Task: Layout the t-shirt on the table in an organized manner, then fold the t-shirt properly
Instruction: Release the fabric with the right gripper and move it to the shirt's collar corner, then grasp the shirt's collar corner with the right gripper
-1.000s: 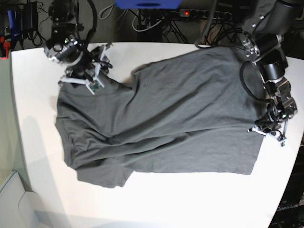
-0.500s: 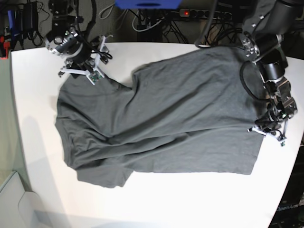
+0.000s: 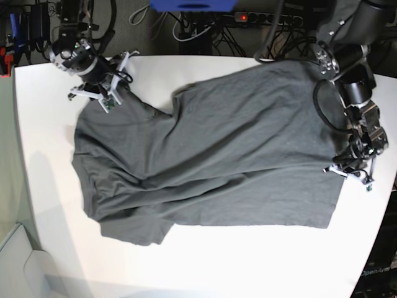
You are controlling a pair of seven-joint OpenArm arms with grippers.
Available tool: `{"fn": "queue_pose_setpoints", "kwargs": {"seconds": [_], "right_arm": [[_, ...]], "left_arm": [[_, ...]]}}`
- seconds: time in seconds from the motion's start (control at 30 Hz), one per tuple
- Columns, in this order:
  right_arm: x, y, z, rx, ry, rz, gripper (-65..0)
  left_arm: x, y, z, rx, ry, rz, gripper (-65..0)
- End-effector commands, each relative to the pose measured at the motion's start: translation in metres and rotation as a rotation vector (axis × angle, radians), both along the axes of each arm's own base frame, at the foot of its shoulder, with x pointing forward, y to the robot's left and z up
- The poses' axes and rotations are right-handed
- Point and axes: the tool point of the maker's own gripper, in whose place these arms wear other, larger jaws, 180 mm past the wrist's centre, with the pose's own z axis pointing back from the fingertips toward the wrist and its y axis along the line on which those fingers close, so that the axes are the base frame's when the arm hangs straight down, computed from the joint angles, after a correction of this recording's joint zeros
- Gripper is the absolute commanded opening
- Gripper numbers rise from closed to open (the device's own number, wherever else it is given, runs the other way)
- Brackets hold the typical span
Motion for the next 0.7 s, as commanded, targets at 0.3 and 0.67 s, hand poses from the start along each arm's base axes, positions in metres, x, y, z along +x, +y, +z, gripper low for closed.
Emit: {"fn": "queue_pose_setpoints", "kwargs": {"seconds": [0.3,0.67], "right_arm": [[0.013,-0.029,0.033,-0.138,-0.079,0.049,-64.6],[0.045,-0.031,0.07,-0.396,-0.183,0.157,-64.5]], "left_arm": [[0.003,0.008,0.007,0.019,0.007,0.006,-64.7],[0.002,0.008,0.007,0.021,0.008,0.007,-64.7]]}}
